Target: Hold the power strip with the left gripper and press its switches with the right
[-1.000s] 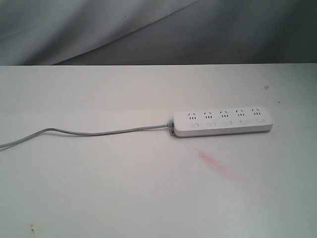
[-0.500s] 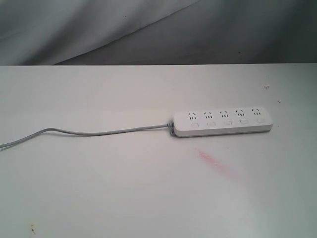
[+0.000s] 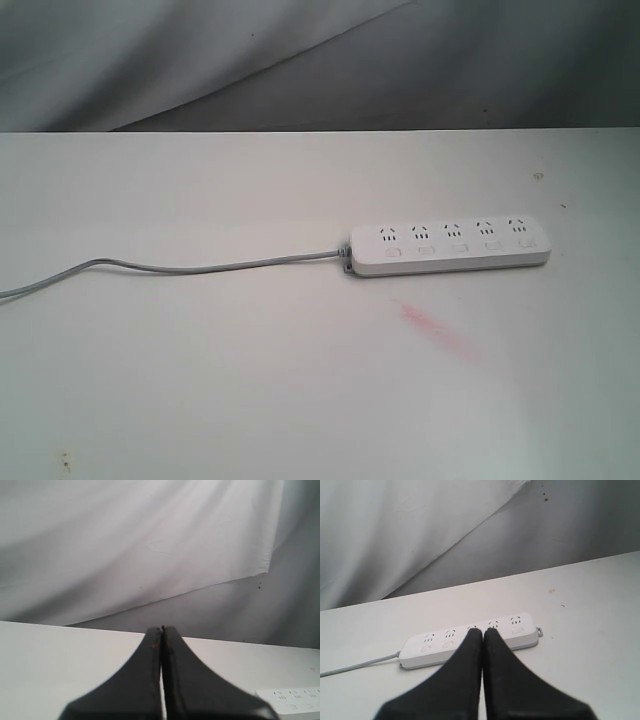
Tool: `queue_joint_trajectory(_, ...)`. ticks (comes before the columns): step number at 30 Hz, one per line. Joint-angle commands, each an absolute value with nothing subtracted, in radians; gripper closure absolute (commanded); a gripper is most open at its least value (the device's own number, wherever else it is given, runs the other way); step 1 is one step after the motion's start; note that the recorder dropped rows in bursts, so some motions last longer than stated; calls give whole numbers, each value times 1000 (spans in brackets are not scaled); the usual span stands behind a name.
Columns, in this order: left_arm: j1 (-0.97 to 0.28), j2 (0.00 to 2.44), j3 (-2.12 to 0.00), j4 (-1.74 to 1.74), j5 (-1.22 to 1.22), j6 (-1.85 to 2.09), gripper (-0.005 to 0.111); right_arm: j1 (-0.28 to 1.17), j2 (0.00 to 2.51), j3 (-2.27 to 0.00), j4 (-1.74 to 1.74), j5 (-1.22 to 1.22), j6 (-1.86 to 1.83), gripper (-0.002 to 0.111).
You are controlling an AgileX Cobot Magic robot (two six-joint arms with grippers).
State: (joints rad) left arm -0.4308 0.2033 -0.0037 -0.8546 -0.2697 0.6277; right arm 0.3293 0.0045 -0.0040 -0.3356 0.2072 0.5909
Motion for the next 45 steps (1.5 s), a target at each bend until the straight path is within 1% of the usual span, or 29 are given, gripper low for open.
queue_joint_trajectory(1, -428, 198, 0, -859, -254, 628, 107, 323, 0, 0, -337, 192, 580, 108)
queue_joint_trajectory(26, -428, 198, 0, -854, -260, 638, 107, 323, 0, 0, -320, 192, 580, 108)
queue_joint_trajectory(31, -428, 163, 0, -855, -317, 678, 107, 323, 0, 0, -320, 192, 580, 108)
queue_joint_trajectory(32, -419, 149, 0, -846, -309, 670, 107, 323, 0, 0, -320, 192, 580, 108)
queue_joint_trajectory(34, -363, 110, 0, -737, -235, 577, 107, 323, 0, 0, -320, 192, 580, 108)
queue_joint_trajectory(37, -215, 42, 0, -469, -38, 304, 107, 323, 0, 0, -320, 192, 580, 108)
queue_joint_trajectory(40, -115, 0, 0, -256, 98, 94, 107, 323, 0, 0, -320, 192, 580, 108)
queue_joint_trajectory(42, -78, 0, 0, -162, 163, 0, 107, 323, 0, 0, -320, 192, 580, 108)
queue_joint_trajectory(45, -62, 0, 0, -85, 191, -86, 107, 323, 0, 0, -320, 192, 580, 108)
